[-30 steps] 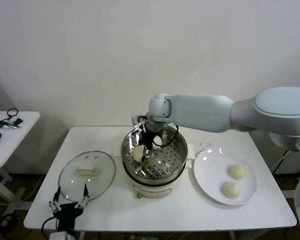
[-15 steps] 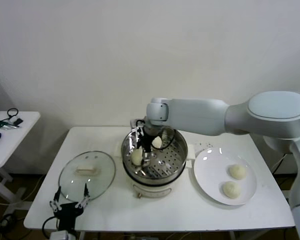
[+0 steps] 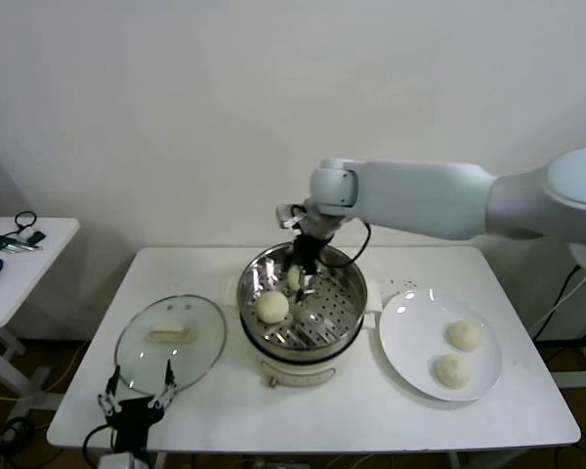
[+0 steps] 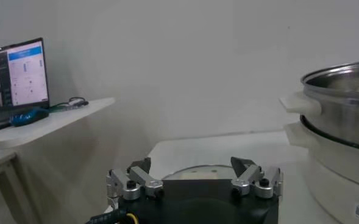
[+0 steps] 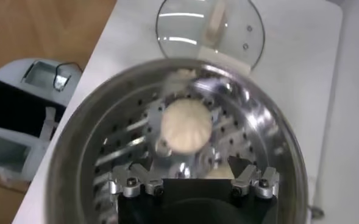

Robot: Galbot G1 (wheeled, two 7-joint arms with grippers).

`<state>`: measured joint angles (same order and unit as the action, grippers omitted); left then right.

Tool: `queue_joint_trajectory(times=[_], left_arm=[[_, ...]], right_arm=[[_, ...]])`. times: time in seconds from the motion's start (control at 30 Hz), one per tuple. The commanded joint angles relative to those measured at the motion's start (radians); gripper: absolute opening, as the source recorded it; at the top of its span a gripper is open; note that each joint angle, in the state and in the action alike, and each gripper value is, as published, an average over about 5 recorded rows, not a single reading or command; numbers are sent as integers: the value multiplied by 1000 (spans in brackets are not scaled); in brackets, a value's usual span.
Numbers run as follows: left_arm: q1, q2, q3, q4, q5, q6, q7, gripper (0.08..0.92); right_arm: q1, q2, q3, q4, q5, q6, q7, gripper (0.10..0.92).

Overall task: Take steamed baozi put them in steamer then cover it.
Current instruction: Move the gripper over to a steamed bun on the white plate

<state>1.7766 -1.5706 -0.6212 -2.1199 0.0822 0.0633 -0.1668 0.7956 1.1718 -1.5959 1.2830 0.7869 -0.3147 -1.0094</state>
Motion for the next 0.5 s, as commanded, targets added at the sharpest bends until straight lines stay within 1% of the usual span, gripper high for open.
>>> queue_joint_trajectory(times=[0.03,0.27,0.5], left_arm=[[4,5,-1,-6,-1,1,-1,823],[9,3,-8,-7,-1,0,-1,823],[22,3,-18,-10,-13,-21,5,823]], right_arm=[[95,-316,-21,179,-157,39,-74,823],[-7,-508,15,229,-331,55,-85,823],[-207,-633,111,207,-501,68,-82,823]])
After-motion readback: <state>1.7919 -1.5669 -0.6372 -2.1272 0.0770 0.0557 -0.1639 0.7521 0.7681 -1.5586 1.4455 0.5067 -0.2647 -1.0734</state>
